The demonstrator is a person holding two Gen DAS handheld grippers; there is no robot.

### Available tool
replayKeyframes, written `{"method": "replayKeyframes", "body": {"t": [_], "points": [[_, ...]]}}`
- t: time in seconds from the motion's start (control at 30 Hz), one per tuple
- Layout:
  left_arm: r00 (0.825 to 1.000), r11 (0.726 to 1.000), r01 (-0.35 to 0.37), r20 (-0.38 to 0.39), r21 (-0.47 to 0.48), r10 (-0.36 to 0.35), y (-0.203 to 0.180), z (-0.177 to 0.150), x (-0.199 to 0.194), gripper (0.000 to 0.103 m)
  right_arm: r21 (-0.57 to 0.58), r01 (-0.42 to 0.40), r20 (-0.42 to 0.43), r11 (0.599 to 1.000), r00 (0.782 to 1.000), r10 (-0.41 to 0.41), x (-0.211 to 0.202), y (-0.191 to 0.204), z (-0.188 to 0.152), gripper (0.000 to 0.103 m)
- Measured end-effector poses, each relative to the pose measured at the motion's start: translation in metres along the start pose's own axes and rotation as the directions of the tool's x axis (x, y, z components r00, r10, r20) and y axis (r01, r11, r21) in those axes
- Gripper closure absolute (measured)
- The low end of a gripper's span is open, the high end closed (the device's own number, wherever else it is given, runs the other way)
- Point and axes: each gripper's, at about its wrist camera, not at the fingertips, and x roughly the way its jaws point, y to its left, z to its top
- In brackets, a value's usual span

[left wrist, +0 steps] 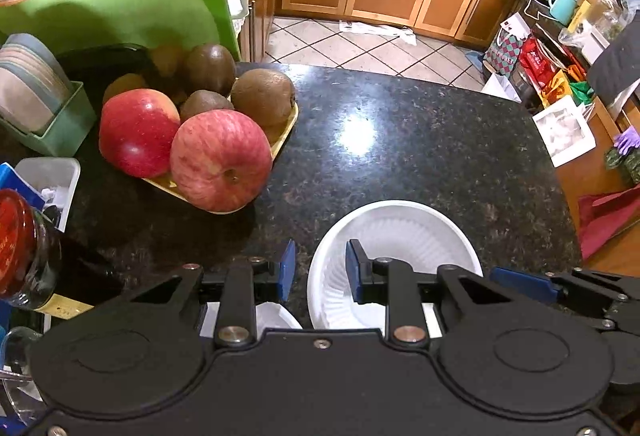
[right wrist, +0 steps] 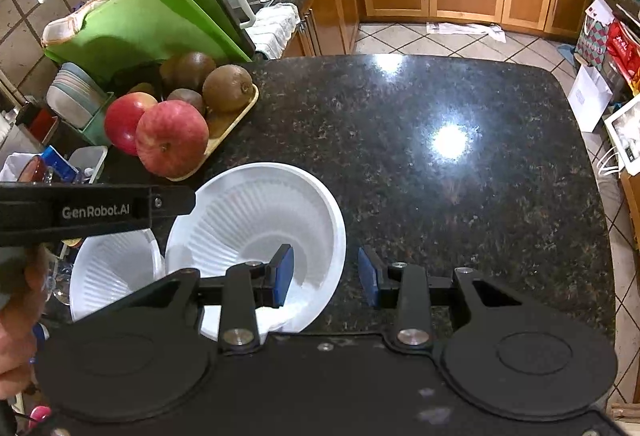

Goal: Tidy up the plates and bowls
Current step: 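Lower the held white bowl into another white bowl with the left gripper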

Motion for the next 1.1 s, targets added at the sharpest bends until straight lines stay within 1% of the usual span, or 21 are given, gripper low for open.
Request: {"method": "replayKeyframes", "body": {"t": [0.23,0.5,0.6,0.77,0.93,1.0,1.1], "points": [[1.000,1.000,0.002,-0.022,0.013,-0.002,-0.005,0.000,0.012,0.068,-0.008,0.000,-0.008,1.000,1.000,0.000,0.007,0.003,-0.001,0.065],[1.000,0.999,-0.006,-0.023,0.046,0.008,-0.014,-0.003,0.021,0.068,-0.014,0.006,-0.015,1.000,1.000,-0.006,0.012,0.006,-0.004,0.065],[0.999,0.999,-0.007,-0.037,0.052,0.009,-0.015,-0.004,0.027,0.068,-0.020,0.016,-0.017,1.000,1.000,-0.016,0.015,0.007,-0.006,0.065],[0.999,0.997,-0.022,-0.037,0.071,0.024,-0.018,-0.007,0.031,0.068,-0.036,0.039,-0.010,0.999,0.999,-0.039,0.018,0.008,-0.008,0.072],[0.999,0.996,-0.030,-0.037,0.083,0.034,-0.022,-0.010,0.032,0.068,-0.044,0.068,-0.001,0.997,0.998,-0.068,0.019,0.007,-0.010,0.084],[0.999,0.996,-0.031,-0.036,0.086,0.034,-0.022,-0.010,0.032,0.068,-0.042,0.073,-0.002,0.996,0.997,-0.073,0.018,0.006,-0.010,0.086],[0.998,0.997,-0.014,-0.059,0.070,0.018,-0.020,-0.011,0.031,0.069,-0.026,0.068,-0.004,0.997,0.998,-0.068,0.015,0.004,-0.009,0.087]]}}
